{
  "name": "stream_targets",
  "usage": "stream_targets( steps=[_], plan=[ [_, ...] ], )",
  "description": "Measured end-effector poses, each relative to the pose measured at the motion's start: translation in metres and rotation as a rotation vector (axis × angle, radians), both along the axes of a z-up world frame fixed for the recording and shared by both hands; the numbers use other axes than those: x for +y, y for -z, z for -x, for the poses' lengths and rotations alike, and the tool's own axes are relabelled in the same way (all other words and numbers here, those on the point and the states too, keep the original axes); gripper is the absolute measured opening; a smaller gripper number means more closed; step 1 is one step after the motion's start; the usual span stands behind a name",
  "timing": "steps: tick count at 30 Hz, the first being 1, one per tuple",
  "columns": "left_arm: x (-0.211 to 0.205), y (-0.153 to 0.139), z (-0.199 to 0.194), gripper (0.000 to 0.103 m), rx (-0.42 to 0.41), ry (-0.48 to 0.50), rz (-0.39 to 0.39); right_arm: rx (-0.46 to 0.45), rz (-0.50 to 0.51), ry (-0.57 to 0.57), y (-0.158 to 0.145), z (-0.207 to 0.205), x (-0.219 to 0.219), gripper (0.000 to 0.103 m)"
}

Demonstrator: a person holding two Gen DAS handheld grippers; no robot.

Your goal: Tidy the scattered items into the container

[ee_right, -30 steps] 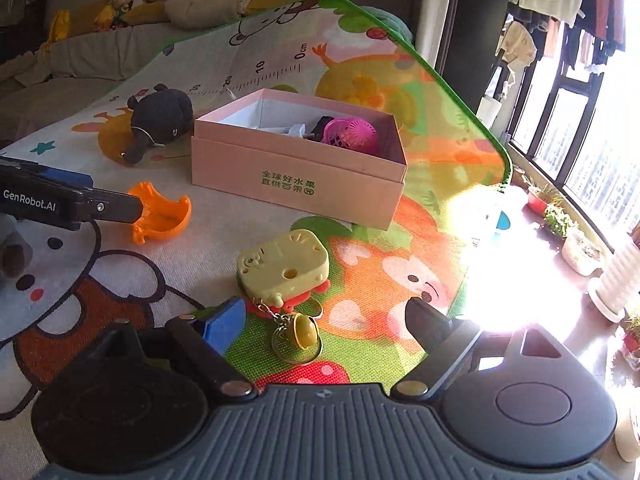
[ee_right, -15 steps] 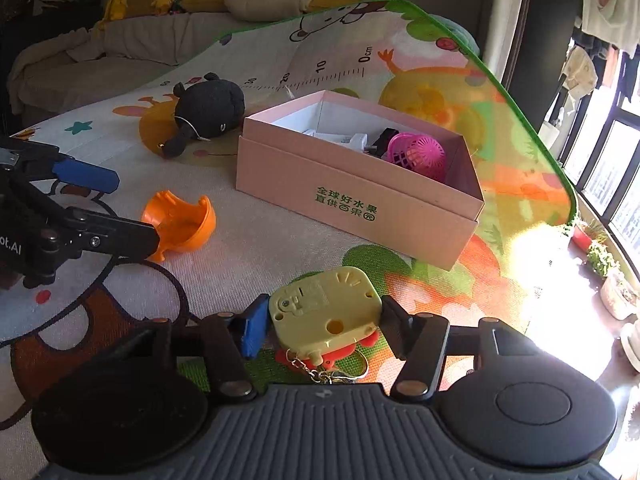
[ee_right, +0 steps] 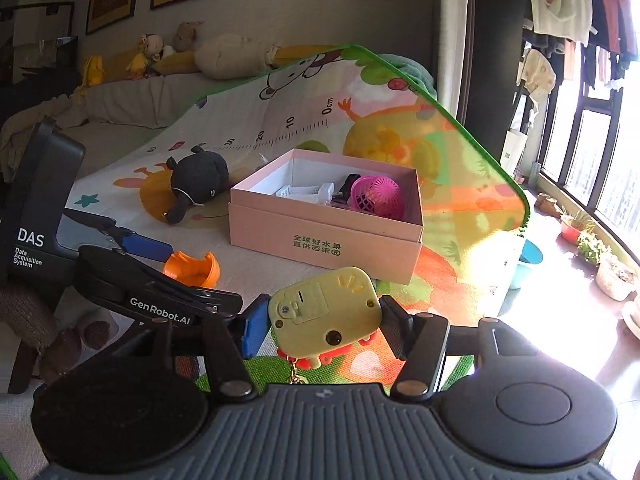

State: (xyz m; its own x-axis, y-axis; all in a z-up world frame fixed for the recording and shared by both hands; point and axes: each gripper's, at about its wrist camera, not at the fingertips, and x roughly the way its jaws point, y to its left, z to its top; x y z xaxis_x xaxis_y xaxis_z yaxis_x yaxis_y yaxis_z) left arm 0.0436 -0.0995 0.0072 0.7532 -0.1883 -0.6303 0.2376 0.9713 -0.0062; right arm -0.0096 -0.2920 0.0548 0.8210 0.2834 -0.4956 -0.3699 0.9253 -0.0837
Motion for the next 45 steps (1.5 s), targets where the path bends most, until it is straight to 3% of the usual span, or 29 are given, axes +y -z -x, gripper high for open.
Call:
stream_targets(
  steps=[1, 2, 5, 12, 21, 29, 34, 38, 39, 40, 41, 43, 45],
  plan=[
    [-0.001, 0.000, 0.000, 0.077, 0.003, 0.003, -0.015, -0.003, -0.005, -0.002, -0.001, 0.001, 0.000, 0.058],
    [-0.002, 0.000, 0.000, 0.066, 0.005, 0.003, -0.027, -0.005, -0.006, -0.004, -0.001, 0.003, 0.001, 0.058],
    [0.001, -0.001, 0.002, 0.063, 0.001, 0.006, -0.034, -0.013, -0.008, -0.009, -0.003, 0.006, 0.002, 0.058],
    [0.003, -0.015, 0.026, 0.063, -0.052, 0.063, -0.082, -0.028, -0.002, -0.020, -0.008, 0.011, 0.005, 0.058],
    [-0.002, -0.040, 0.052, 0.063, -0.097, 0.165, -0.081, -0.030, -0.011, -0.042, -0.017, 0.018, 0.004, 0.058],
    [-0.003, -0.080, 0.009, 0.062, -0.235, 0.180, -0.094, -0.037, -0.051, -0.063, -0.044, -0.002, -0.001, 0.058],
    [0.000, -0.111, -0.043, 0.061, -0.337, 0.162, -0.068, -0.096, -0.099, -0.040, -0.090, -0.050, -0.007, 0.058],
    [-0.003, -0.121, -0.089, 0.064, -0.388, 0.134, -0.048, -0.089, -0.196, 0.003, -0.124, -0.113, -0.009, 0.058],
    [-0.001, -0.121, -0.100, 0.068, -0.385, 0.120, -0.036, -0.072, -0.226, 0.019, -0.127, -0.131, -0.009, 0.058],
    [0.002, -0.119, -0.108, 0.081, -0.375, 0.105, -0.023, -0.055, -0.253, 0.023, -0.129, -0.147, -0.009, 0.058],
    [0.008, -0.116, -0.113, 0.087, -0.357, 0.081, -0.003, -0.033, -0.281, 0.013, -0.128, -0.164, -0.008, 0.060],
    [0.022, -0.110, -0.115, 0.089, -0.319, 0.051, 0.032, 0.016, -0.309, 0.043, -0.121, -0.190, -0.006, 0.075],
    [0.034, -0.102, -0.107, 0.097, -0.296, 0.045, 0.034, 0.037, -0.313, 0.078, -0.111, -0.201, -0.008, 0.075]
  ],
)
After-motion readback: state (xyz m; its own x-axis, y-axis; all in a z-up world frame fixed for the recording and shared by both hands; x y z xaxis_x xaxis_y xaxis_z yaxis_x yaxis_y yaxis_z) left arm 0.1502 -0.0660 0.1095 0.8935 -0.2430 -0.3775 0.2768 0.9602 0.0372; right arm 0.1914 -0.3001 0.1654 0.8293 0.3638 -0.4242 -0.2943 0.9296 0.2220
